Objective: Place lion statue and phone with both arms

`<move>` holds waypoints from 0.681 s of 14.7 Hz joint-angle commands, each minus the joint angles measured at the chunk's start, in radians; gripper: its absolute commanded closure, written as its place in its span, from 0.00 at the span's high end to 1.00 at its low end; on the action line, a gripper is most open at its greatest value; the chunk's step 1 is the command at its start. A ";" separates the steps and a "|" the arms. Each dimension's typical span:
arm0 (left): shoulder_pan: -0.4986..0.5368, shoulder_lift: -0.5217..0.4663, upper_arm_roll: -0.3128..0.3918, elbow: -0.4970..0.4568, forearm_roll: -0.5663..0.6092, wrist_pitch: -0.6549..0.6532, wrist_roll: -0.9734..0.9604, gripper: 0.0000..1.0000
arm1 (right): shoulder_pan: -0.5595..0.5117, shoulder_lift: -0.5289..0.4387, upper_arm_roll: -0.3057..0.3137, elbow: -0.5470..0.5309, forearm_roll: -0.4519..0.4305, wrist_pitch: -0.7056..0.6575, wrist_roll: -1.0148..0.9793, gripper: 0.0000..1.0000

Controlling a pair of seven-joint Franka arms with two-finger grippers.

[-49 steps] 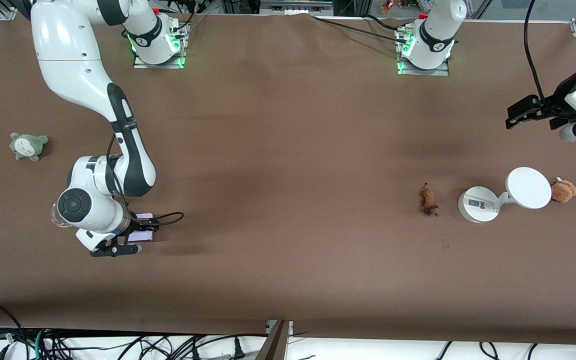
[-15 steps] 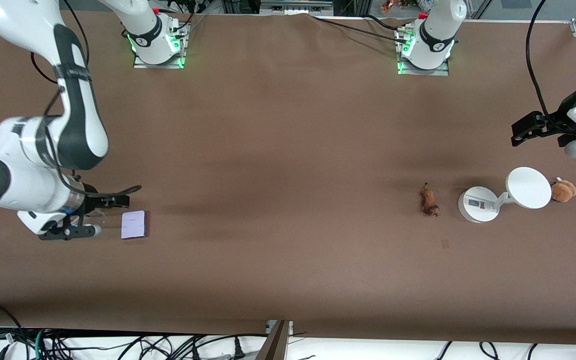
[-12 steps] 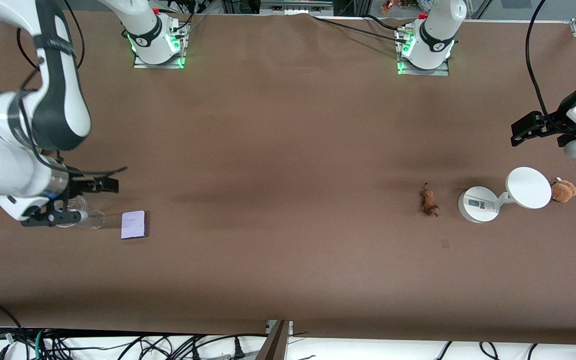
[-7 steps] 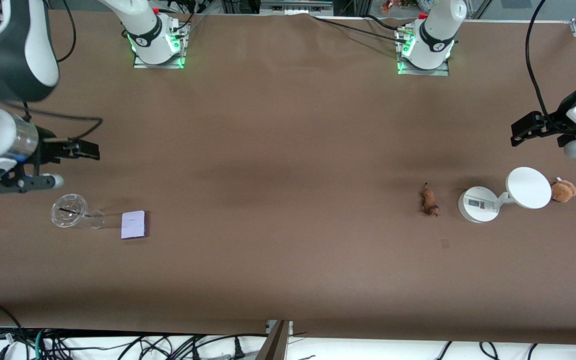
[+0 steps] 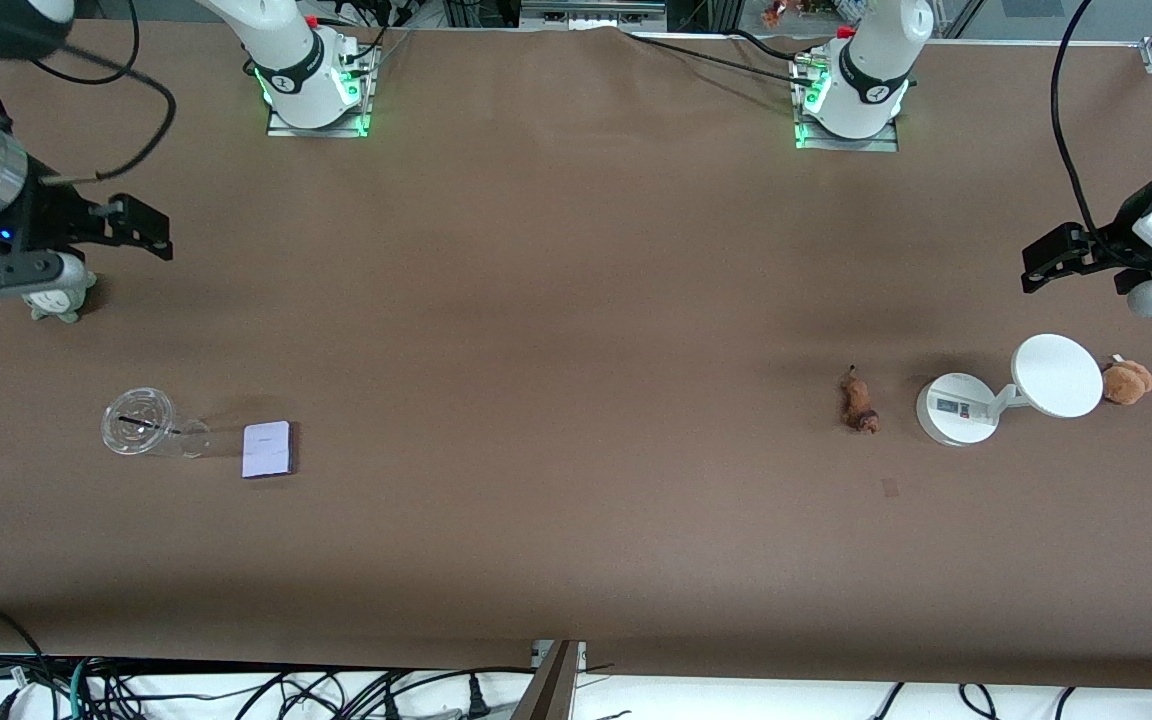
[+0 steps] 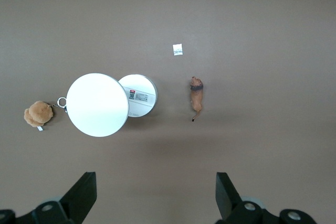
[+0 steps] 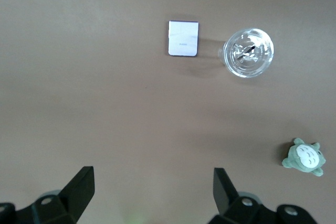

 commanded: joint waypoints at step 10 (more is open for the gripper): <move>0.000 0.015 -0.006 0.030 0.019 -0.015 0.003 1.00 | -0.013 -0.010 0.014 0.024 -0.021 -0.074 -0.017 1.00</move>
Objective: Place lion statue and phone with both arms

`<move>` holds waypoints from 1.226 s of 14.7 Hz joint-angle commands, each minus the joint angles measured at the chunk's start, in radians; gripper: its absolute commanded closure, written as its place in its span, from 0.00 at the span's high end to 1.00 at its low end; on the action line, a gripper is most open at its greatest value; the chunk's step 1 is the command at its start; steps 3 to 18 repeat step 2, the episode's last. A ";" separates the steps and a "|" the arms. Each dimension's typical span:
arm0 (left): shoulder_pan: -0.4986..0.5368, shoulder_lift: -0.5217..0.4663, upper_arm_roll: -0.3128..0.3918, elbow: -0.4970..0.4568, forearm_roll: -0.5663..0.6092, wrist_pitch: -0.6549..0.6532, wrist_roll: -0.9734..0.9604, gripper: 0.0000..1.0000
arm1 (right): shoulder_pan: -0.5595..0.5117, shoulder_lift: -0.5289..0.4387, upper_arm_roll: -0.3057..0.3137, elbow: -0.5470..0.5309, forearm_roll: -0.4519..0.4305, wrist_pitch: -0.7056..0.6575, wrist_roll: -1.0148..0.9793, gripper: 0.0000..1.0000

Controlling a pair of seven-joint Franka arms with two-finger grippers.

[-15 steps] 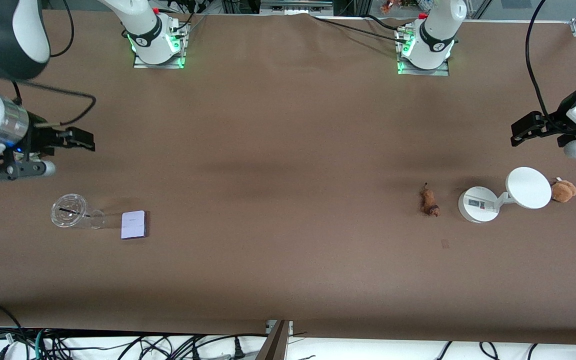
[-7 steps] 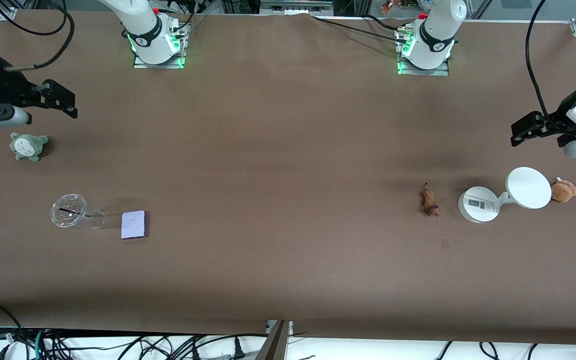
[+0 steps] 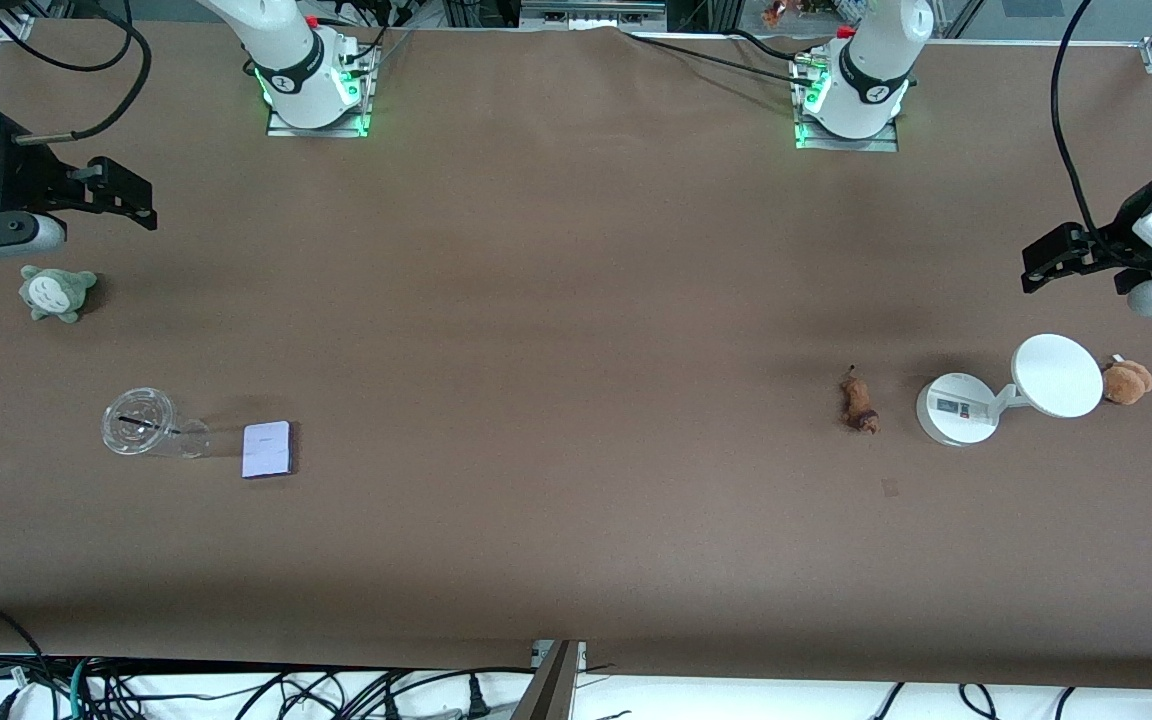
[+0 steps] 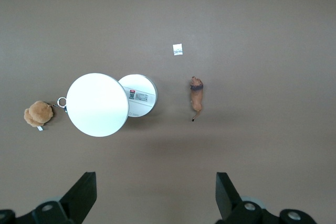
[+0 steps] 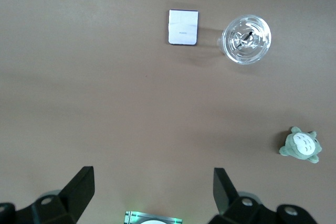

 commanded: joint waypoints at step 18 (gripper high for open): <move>0.000 0.015 -0.006 0.030 0.019 -0.016 0.003 1.00 | -0.004 0.008 0.010 0.023 -0.017 -0.015 -0.008 1.00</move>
